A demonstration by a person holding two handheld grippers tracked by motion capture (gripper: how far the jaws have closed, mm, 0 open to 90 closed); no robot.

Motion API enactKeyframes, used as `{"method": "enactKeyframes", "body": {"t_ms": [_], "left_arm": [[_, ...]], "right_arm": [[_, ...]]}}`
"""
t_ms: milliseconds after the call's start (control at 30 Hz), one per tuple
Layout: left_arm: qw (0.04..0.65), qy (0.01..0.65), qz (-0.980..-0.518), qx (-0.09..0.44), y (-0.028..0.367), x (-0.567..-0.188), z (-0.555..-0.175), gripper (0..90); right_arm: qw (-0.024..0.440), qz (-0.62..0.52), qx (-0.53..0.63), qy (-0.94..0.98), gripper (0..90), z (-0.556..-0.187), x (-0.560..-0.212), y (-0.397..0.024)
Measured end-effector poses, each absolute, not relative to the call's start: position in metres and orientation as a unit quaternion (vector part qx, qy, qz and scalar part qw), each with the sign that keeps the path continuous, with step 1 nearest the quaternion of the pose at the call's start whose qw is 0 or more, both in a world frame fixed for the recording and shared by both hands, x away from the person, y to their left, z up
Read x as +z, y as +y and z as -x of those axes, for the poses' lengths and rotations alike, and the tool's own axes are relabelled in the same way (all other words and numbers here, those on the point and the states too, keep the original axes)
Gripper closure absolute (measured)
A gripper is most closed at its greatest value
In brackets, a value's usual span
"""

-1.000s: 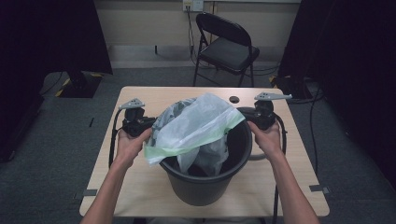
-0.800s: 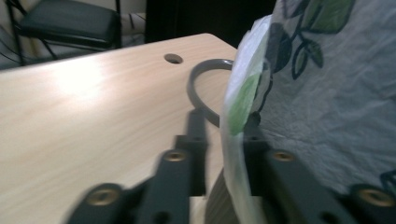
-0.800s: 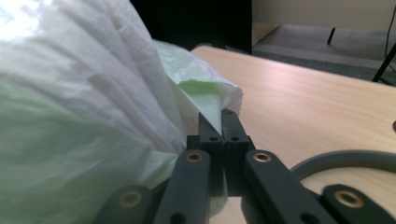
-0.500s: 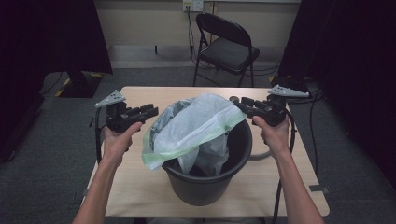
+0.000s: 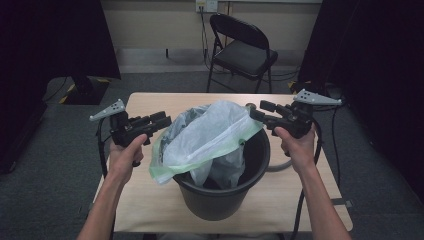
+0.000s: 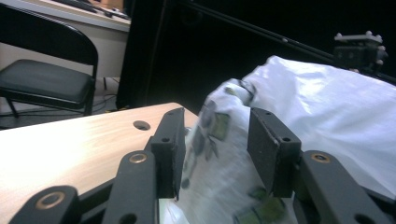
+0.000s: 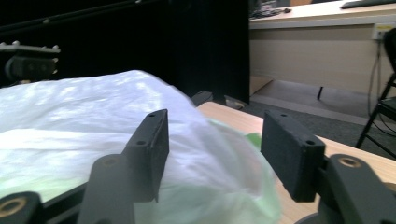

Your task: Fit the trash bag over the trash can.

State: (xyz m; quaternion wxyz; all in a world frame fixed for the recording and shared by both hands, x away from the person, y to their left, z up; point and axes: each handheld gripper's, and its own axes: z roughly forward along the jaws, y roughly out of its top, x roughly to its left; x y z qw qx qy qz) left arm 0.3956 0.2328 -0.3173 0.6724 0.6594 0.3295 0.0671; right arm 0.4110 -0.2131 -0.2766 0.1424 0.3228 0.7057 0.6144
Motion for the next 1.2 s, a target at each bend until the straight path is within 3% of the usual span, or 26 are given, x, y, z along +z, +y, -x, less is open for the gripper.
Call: {"method": "enactKeyframes", "body": {"t_ms": [200, 300, 367, 433, 533, 567, 900, 1000, 1200], "left_arm": [[0.679, 0.316, -0.659, 0.066, 0.244, -0.313, -0.384, 53.2], [0.691, 0.313, -0.648, 0.068, 0.243, -0.308, -0.387, 52.3], [0.685, 0.309, -0.656, 0.063, 0.237, -0.307, -0.391, 51.5], [0.676, 0.312, -0.665, 0.063, 0.227, -0.309, -0.393, 51.3], [0.674, 0.307, -0.670, 0.048, 0.218, -0.313, -0.394, 53.1], [0.675, 0.306, -0.670, 0.046, 0.216, -0.314, -0.394, 53.4], [0.666, 0.308, -0.677, 0.059, 0.208, -0.311, -0.393, 55.6], [0.671, 0.306, -0.672, 0.062, 0.211, -0.310, -0.391, 64.6], [0.668, 0.302, -0.675, 0.081, 0.215, -0.307, -0.386, 73.6]], "right_arm": [[0.132, -0.307, 0.608, 0.721, 35.9, -0.402, -0.278, -0.208], [0.132, -0.312, 0.597, 0.727, 38.4, -0.402, -0.282, -0.207], [0.127, -0.302, 0.600, 0.730, 57.8, -0.402, -0.285, -0.209], [0.127, -0.302, 0.602, 0.728, 70.6, -0.401, -0.286, -0.212], [0.134, -0.297, 0.607, 0.725, 80.6, -0.400, -0.287, -0.218], [0.131, -0.296, 0.613, 0.720, 89.0, -0.399, -0.287, -0.222], [0.135, -0.297, 0.611, 0.721, 90.0, -0.395, -0.294, -0.237], [0.131, -0.300, 0.607, 0.724, 90.0, -0.397, -0.303, -0.240], [0.119, -0.301, 0.589, 0.740, 90.0, -0.400, -0.326, -0.237]]}}
